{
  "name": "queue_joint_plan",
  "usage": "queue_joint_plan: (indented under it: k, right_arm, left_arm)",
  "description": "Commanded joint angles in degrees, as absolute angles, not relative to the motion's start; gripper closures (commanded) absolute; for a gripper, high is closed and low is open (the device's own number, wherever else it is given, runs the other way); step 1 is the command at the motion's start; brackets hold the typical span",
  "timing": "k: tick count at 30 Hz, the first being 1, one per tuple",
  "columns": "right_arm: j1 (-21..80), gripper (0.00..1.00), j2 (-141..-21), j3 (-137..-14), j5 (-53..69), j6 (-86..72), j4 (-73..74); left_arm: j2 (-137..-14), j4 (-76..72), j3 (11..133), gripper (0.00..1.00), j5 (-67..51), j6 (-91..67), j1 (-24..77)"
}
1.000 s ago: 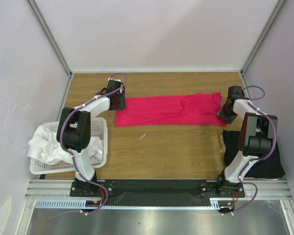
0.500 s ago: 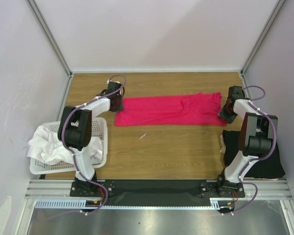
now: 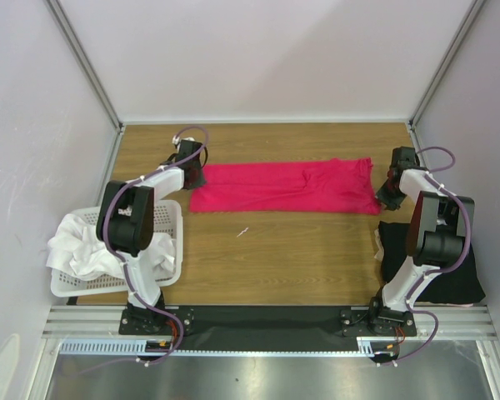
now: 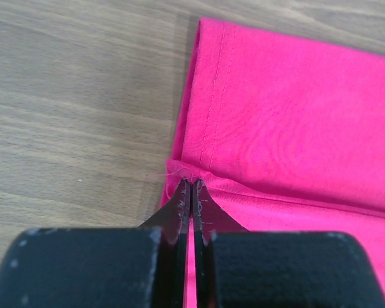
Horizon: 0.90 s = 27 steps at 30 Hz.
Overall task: Fold and stack the t-shirts
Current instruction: Fold the tshirt
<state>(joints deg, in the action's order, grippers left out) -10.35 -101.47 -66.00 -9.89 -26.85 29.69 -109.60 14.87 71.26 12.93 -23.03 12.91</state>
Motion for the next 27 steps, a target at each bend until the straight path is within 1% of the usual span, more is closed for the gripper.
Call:
queue_joint_plan:
  k: [1,4,7,9,10,11,12,13,16,23,27]
  right_arm:
    - [-10.72,0.68,-100.63,-65.39,-11.34,-26.10,29.36]
    - [-10.81,0.72,-100.81,-64.95,-11.08,-26.10,29.18]
    - [-10.81,0.80,-100.81,-64.78,-10.64,-26.02,28.92]
    - [-10.81,0.81,-100.64,-64.69,-9.33,-25.67,28.74]
    - [-10.81,0.79,-100.29,-64.60,-8.97,-25.58,28.39]
    - [-10.81,0.73,-99.76,-64.34,-8.53,-25.14,28.21]
    - [-10.81,0.70,-99.23,-64.25,-7.92,-24.96,27.86]
    - [-10.81,0.62,-98.27,-64.34,-7.82,-24.79,27.77]
    - [-10.90,0.51,-96.16,-64.69,-6.34,-23.91,27.51]
    - [-10.90,0.50,-91.50,-60.39,2.01,-19.87,21.89]
    - [-10.90,0.50,-90.09,-58.27,8.95,-15.56,18.99]
  left_arm:
    - [-105.82,12.13,70.84,1.00,15.55,-24.70,12.22]
    - [-105.73,11.78,70.75,1.00,16.17,-24.87,12.22]
    - [-105.99,11.60,70.93,1.00,16.61,-24.87,12.22]
    - [-106.35,11.69,71.45,1.00,16.17,-24.79,12.22]
    - [-106.43,11.69,71.63,1.00,16.08,-24.70,12.22]
    - [-106.70,11.60,71.89,1.00,16.08,-24.61,12.22]
    - [-106.79,11.60,71.98,1.00,15.91,-24.61,12.22]
    - [-106.87,11.60,72.16,1.00,15.91,-24.52,12.22]
    - [-107.31,11.78,72.60,1.00,15.91,-24.17,12.22]
    - [-108.37,12.04,73.91,1.00,16.17,-23.20,12.13]
    - [-109.33,12.48,74.79,1.00,16.52,-22.41,11.43]
